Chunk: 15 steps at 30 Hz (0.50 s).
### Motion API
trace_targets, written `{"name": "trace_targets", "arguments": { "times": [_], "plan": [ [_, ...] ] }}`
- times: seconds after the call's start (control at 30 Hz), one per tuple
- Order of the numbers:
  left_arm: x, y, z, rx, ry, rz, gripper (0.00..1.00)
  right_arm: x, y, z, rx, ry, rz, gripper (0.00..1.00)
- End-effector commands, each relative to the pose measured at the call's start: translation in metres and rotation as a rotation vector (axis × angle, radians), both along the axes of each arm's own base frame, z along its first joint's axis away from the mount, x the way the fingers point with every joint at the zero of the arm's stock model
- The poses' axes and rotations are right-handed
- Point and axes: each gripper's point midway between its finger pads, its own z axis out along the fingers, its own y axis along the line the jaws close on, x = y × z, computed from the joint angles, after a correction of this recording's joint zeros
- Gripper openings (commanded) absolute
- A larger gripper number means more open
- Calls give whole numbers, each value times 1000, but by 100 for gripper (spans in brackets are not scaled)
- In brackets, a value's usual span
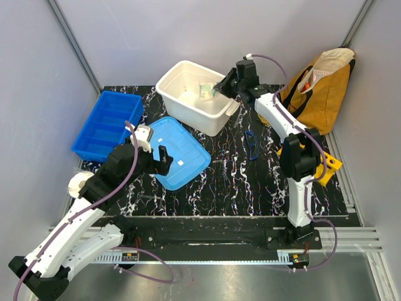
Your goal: Organize the chemistry lab equipment
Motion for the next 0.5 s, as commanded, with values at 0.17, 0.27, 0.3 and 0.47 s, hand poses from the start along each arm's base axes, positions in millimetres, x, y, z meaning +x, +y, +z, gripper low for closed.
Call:
{"name": "trace_targets", "arguments": {
  "times": [0.17,0.27,0.3,0.47],
  "plan": [
    [4,3,6,0,-39,19,97,20,15,12,-11,-18,-13,31],
    [4,2,5,3,-37,18,97,14,13,24,-36,-23,6,37],
    [4,2,5,2,-35,18,97,11,12,29,-51,-30,18,38],
    [4,2,4,6,-35,20,97,-8,2,55,-113,-54,54,43]
  ]
}}
